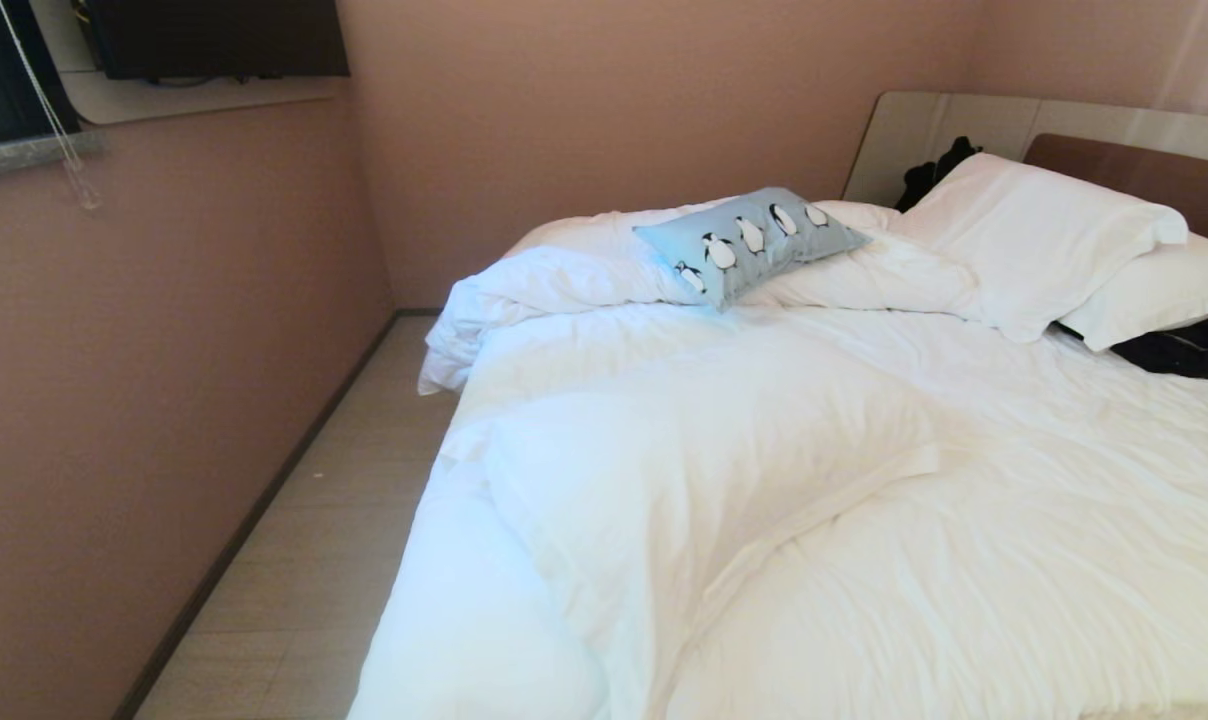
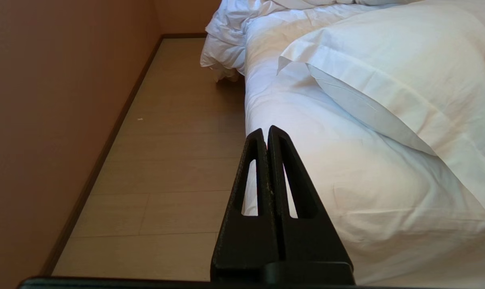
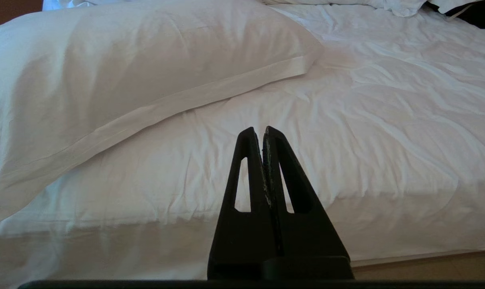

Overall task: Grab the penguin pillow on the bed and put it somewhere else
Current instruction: Pick up the pillow

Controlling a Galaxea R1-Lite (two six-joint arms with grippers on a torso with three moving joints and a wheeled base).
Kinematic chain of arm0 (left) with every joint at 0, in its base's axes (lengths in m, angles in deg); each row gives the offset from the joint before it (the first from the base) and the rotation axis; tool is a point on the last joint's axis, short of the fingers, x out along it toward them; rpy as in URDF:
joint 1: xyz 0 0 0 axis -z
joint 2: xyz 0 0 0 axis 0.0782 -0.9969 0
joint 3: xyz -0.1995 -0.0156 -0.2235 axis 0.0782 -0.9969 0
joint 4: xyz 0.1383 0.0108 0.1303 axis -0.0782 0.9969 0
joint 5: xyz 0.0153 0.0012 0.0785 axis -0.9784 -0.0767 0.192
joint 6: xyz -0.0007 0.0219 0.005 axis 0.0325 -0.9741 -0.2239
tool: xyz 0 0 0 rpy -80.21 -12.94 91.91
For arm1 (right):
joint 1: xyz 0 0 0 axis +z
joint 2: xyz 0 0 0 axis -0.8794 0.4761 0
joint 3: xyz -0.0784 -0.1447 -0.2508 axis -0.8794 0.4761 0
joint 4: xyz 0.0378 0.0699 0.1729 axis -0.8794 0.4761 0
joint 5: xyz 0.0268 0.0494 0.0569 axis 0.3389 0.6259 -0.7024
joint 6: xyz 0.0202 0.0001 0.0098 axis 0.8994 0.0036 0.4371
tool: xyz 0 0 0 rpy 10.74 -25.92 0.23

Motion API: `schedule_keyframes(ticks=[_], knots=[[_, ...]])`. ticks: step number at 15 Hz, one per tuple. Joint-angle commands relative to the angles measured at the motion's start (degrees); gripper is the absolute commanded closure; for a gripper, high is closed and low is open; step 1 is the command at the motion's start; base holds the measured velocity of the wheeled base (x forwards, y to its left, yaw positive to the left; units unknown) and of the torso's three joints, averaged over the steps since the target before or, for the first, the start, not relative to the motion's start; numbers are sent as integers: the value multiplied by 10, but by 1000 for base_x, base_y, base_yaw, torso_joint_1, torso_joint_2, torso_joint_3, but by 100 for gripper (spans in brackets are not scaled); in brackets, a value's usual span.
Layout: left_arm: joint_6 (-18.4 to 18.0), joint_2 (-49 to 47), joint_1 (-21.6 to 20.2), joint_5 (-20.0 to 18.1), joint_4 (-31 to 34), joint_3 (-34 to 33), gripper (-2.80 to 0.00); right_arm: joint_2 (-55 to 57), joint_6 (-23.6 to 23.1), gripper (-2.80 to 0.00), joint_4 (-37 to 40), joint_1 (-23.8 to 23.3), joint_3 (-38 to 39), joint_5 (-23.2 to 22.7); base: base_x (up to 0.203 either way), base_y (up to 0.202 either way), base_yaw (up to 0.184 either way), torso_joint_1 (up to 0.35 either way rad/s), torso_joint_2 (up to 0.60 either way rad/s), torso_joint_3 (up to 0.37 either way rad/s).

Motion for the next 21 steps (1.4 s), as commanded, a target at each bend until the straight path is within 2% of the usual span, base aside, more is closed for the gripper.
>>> schedule_keyframes(ticks=[1,21], knots=[[0,-1,0,0,0,0,0,0,0,0,0,0,0,0,0,0,0,0,0,0],[0,0,0,0,0,0,0,0,-4,0,-3,-1,-2,0,0,0,0,0,0,0]])
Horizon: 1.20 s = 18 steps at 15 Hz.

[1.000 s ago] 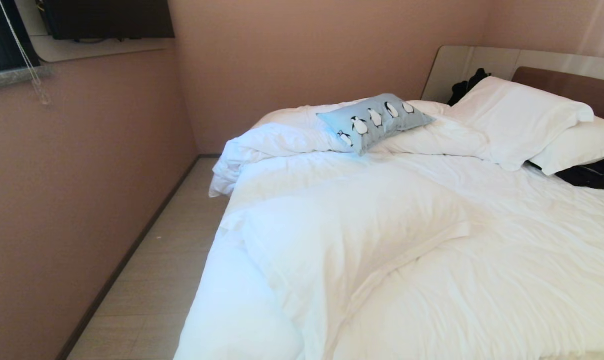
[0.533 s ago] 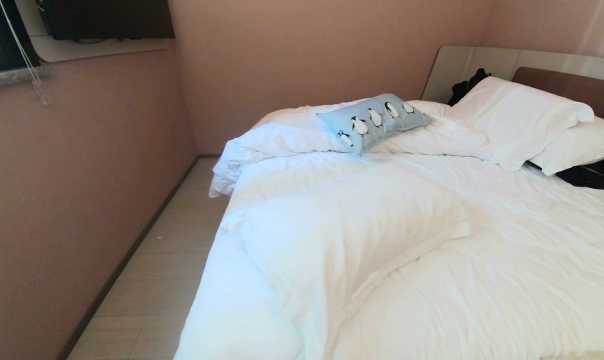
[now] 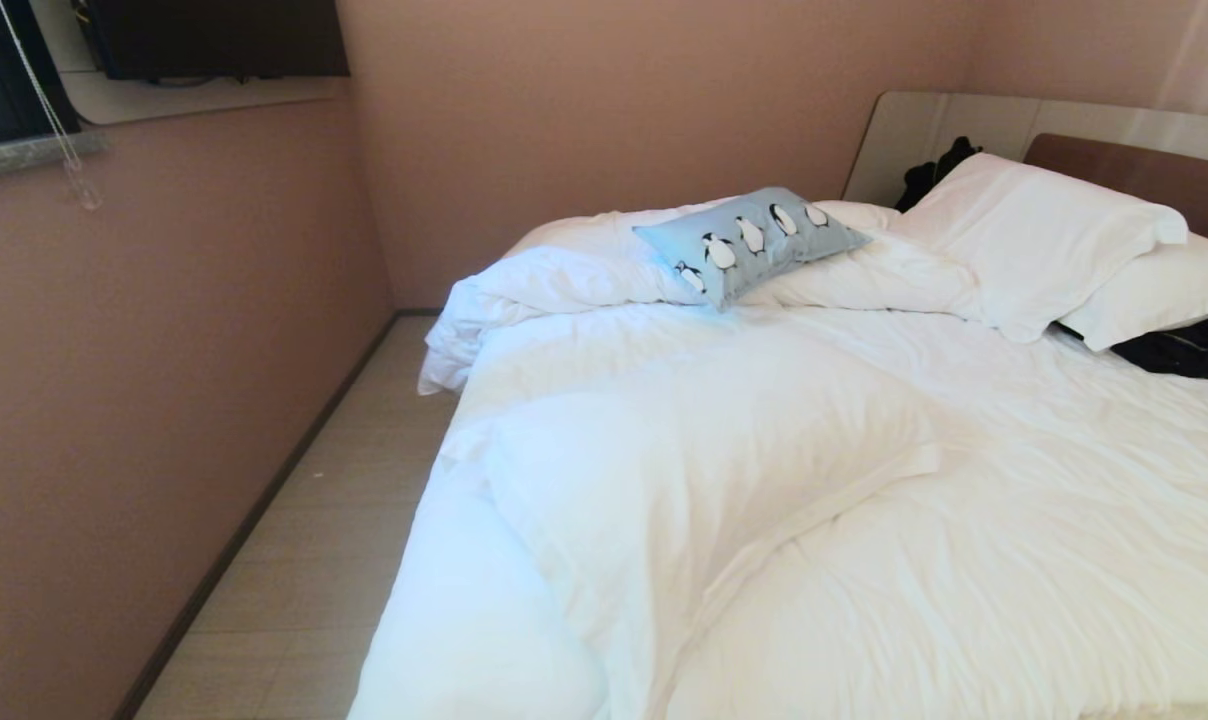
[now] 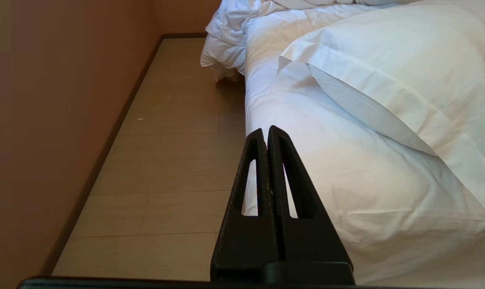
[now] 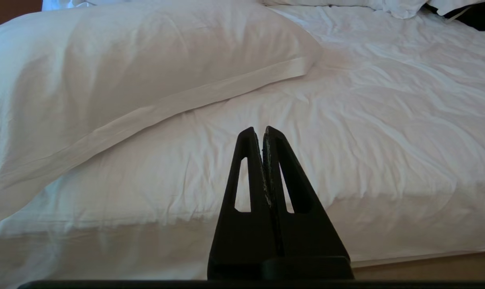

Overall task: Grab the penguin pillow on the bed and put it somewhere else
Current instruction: Pick up the pillow

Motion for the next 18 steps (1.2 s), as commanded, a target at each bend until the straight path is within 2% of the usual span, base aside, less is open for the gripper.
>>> schedule_keyframes(ticks=[1,3,9,13,15,18], knots=[[0,-1,0,0,0,-1,0,0,-6,0,-7,0,-11,-2,0,0,0,0,0,0],[0,-1,0,0,0,0,0,6,-11,0,-12,0,-64,-9,0,0,0,0,0,0],[0,0,0,0,0,-1,0,187,-7,0,-31,-1,-356,-4,0,0,0,0,0,0],[0,0,0,0,0,0,0,332,12,0,-83,-1,-426,38,0,0,0,0,0,0],[0,0,0,0,0,-1,0,412,83,0,-122,-1,-448,51,0,0,0,0,0,0],[0,0,0,0,0,-1,0,548,232,0,-142,0,-499,47,0,0,0,0,0,0]])
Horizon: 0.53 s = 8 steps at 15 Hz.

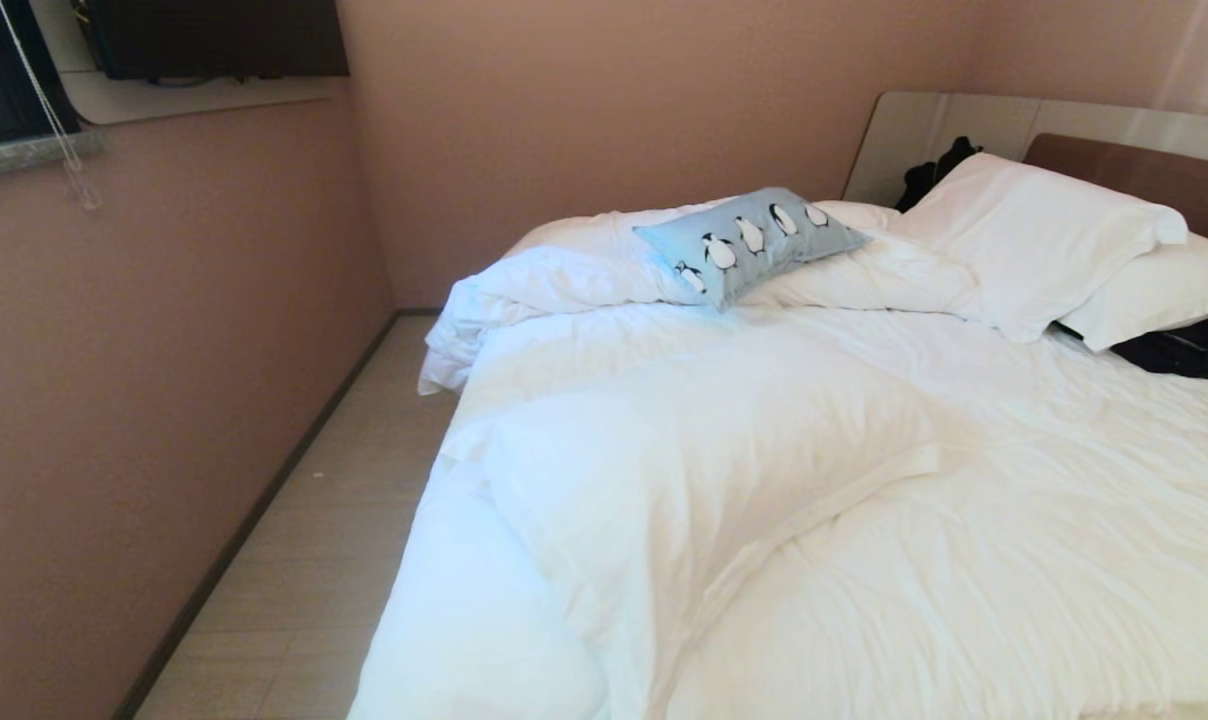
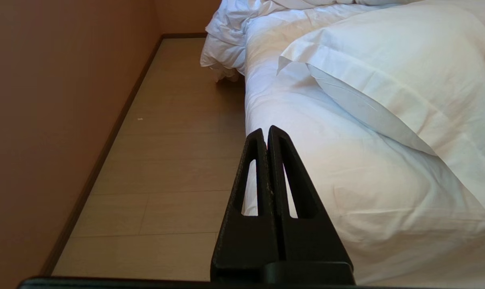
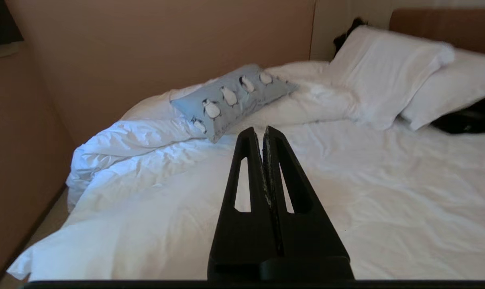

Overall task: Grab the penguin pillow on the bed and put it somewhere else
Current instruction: Pick up the pillow

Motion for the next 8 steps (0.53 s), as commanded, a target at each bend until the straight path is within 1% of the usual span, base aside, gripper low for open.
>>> schedule_keyframes(ticks=[1,2,4,6,8], knots=[[0,-1,0,0,0,0,0,141,224,0,-26,2,-30,-23,0,0,0,0,0,0],[0,0,0,0,0,-1,0,184,263,0,-25,5,-39,-60,0,0,0,0,0,0],[0,0,0,0,0,-1,0,263,300,0,-19,8,-51,-132,0,0,0,0,0,0],[0,0,0,0,0,0,0,333,314,0,-19,9,-63,-165,0,0,0,0,0,0],[0,0,0,0,0,-1,0,396,308,0,-27,11,-81,-177,0,0,0,0,0,0]])
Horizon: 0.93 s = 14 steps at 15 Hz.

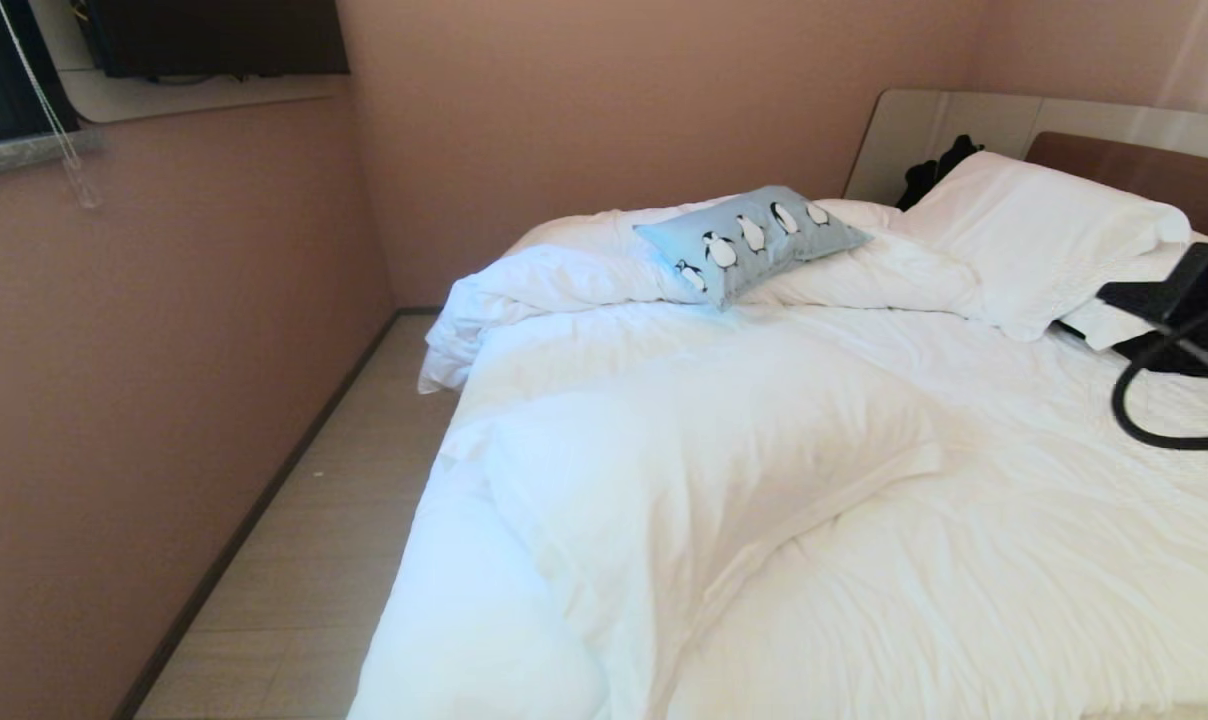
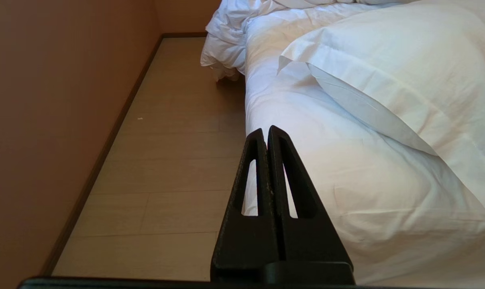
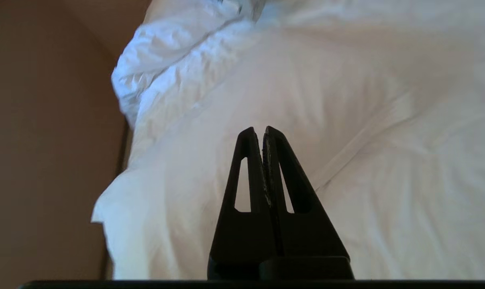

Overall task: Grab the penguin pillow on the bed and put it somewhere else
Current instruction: Pick up the pillow

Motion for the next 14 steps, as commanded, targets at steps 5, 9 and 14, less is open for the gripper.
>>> schedule_keyframes(ticks=[5,9,14], knots=[[0,0,0,0,0,-1,0,224,10,0,-140,62,-33,-85,0,0,0,0,0,0],[0,0,0,0,0,0,0,355,-123,0,-198,109,-41,-24,0,0,0,0,0,0],[0,0,0,0,0,-1,0,509,-163,0,-337,175,-104,124,0,0,0,0,0,0]])
